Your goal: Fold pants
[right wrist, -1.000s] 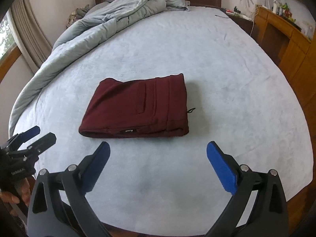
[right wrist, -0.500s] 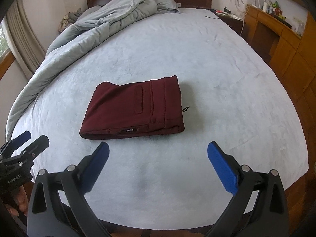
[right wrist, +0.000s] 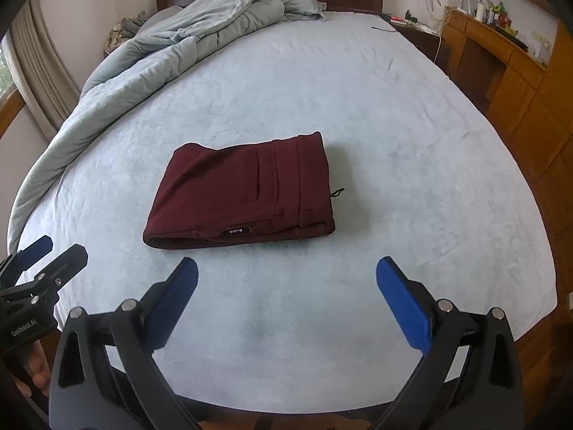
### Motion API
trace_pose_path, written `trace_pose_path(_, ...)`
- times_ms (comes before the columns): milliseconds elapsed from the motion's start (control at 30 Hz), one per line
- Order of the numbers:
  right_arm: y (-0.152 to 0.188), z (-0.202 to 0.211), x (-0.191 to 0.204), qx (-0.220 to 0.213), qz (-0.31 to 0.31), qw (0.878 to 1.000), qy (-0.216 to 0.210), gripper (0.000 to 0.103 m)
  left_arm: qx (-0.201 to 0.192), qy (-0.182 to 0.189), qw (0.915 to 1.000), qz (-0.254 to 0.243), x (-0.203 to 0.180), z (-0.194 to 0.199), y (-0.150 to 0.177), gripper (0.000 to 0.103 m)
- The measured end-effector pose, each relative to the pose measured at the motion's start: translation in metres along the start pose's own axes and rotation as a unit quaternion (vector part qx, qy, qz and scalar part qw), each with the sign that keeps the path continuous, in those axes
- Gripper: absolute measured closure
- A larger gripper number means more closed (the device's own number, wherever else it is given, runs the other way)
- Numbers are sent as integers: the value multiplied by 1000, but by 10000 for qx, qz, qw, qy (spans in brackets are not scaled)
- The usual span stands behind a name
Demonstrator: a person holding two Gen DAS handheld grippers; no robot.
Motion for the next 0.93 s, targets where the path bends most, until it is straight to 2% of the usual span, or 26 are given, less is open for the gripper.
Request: trace_pose_path(933, 4, -8, -7, 130, -131, 9998, -40, 4, 177, -73, 9998, 51, 9, -8, 0, 4)
Point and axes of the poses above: each gripper's, at about its wrist camera, not at the fingertips, and z roughly against the way its jaws point, x to its left, y to its underside, the point moved 9 cm from there along -z, roughly the way its jaws point, and after that the axes turned 14 degrees about z, right-handed, at the moved point
